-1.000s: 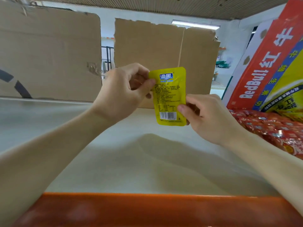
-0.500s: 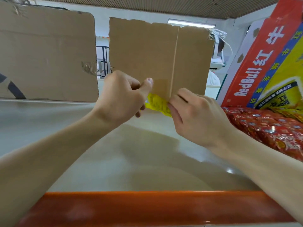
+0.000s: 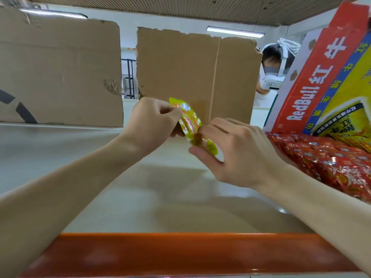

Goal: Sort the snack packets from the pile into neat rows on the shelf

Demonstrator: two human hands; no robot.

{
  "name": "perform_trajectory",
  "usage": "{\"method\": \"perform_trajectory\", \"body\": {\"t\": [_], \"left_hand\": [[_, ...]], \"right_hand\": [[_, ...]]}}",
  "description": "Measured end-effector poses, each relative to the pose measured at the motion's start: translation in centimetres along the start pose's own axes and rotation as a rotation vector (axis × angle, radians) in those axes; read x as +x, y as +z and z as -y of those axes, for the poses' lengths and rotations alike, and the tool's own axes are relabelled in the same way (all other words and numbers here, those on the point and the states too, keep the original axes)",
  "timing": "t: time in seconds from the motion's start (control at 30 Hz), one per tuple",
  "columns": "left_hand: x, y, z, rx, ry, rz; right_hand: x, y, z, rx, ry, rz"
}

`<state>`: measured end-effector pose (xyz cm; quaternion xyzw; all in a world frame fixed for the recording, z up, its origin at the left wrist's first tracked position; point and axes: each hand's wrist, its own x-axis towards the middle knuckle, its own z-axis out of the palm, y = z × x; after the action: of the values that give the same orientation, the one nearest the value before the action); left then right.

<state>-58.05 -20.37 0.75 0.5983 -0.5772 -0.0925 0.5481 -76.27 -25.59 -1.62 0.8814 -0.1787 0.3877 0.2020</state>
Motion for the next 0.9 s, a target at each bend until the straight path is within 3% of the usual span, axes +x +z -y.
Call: {"method": "perform_trajectory", "body": {"t": [0.13, 0.27, 0.47, 0.57, 0.7, 0.9], "left_hand": [[0.4, -1.2, 0.6, 0.064, 0.221, -0.063], [0.2, -1.4, 0.6, 0.021, 0.258, 0.041], [-0.2, -1.3, 0.2, -0.031, 0.296, 0.095], [-0.5, -1.2, 0.0, -0.044, 0.279, 0.122], [-1.1, -1.2, -0.5, 0.062, 0.381, 0.089], [-2.3, -1.3, -2.5, -0.071, 0.431, 0.140]], "right_hand": [[0.0, -0.1, -1.7, 0.235, 0.307, -0.017], [-0.6, 0.3, -2.4, 0.226, 0.201, 0.135], [-0.5, 0.0, -2.0, 0.332, 0.183, 0.126], [-0.7, -0.5, -2.2, 0.372, 0.209, 0.164], [-0.8, -1.7, -2.3, 0.414, 0.256, 0.196], [-2.5, -4.6, -0.9, 0.540, 0.372, 0.188]]}}
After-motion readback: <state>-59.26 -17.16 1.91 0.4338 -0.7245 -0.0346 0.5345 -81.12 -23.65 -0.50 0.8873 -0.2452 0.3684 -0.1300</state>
